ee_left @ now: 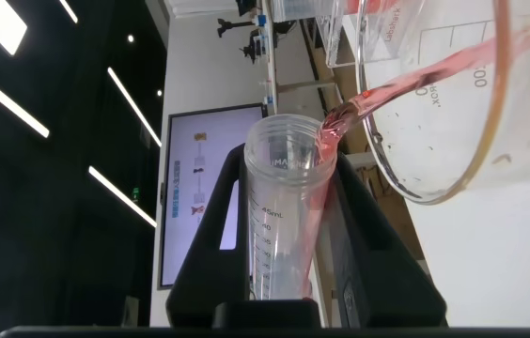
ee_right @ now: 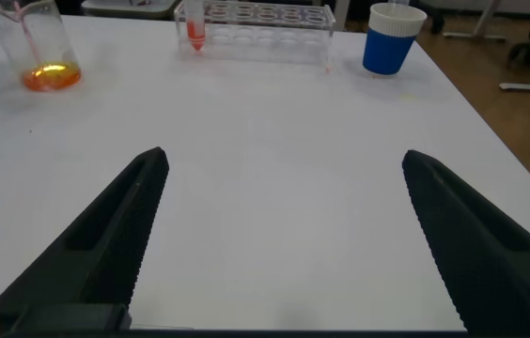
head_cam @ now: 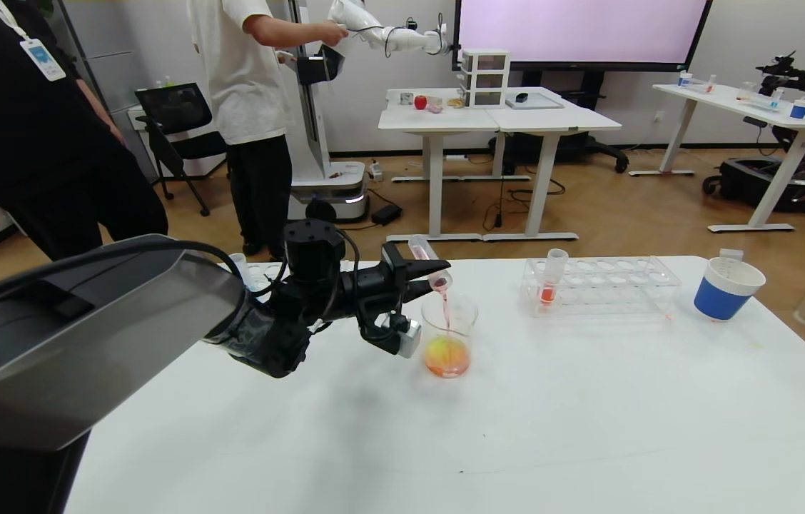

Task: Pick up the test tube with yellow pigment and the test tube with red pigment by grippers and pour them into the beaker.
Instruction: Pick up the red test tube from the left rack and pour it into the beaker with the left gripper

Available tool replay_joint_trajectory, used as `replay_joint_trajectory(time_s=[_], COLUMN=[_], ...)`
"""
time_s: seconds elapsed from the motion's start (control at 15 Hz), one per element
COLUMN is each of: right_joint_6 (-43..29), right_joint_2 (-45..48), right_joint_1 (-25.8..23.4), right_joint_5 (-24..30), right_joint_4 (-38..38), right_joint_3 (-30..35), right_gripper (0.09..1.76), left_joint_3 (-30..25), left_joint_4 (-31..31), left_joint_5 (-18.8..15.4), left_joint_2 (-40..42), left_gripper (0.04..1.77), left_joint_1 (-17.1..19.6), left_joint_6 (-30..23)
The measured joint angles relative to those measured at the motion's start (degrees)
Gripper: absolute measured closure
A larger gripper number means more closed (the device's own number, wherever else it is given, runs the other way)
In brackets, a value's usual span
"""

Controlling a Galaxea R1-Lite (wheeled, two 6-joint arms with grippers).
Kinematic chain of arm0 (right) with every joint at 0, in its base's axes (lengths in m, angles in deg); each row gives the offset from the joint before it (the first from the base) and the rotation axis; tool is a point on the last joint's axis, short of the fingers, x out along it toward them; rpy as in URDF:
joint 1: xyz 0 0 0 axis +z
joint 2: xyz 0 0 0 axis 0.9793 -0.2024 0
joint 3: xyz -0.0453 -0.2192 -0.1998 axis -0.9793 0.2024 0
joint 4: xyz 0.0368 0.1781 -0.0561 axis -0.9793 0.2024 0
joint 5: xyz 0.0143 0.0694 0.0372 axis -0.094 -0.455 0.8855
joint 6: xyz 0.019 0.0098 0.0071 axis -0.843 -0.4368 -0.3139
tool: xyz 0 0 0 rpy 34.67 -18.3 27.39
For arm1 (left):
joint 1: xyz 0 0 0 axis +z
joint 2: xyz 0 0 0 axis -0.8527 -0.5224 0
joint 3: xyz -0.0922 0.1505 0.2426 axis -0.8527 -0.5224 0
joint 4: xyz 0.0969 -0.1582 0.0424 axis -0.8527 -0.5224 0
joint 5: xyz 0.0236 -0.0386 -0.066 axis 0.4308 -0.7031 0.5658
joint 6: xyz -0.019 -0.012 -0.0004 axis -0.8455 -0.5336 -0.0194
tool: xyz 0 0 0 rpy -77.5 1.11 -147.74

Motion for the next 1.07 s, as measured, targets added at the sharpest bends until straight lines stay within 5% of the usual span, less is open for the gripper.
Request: replay_joint_trajectory(time_s=[0.33, 0.6, 0.8, 1.07], right_joint_6=[0.00, 0.02, 0.00, 0.02], right_joint_2=[0.00, 0.00, 0.00, 0.00], right_joint_1=[0.00, 0.00, 0.00, 0.00], right_joint_5=[0.01, 0.01, 0.00, 0.00], right_joint_4=[0.00, 0.02, 0.02, 0.02], right_joint_3=[0.00, 0.00, 0.00, 0.00], right_gripper=[0.11, 0.11, 0.11, 0.11], left_joint_3=[0.56, 0.21, -0.27, -1.48], left_joint_4=[-4.44, -4.55, -4.00, -0.77], left_joint_5=[0.88, 1.68, 4.28, 9.20], left_joint_2=[2.18, 3.47, 5.13, 7.23], left_gripper=[1.31, 1.31, 1.31, 1.31], left_joint_1=[-0.28, -0.45, -0.69, -1.11], left_joint_6=[3.85, 0.41, -9.29, -34.62])
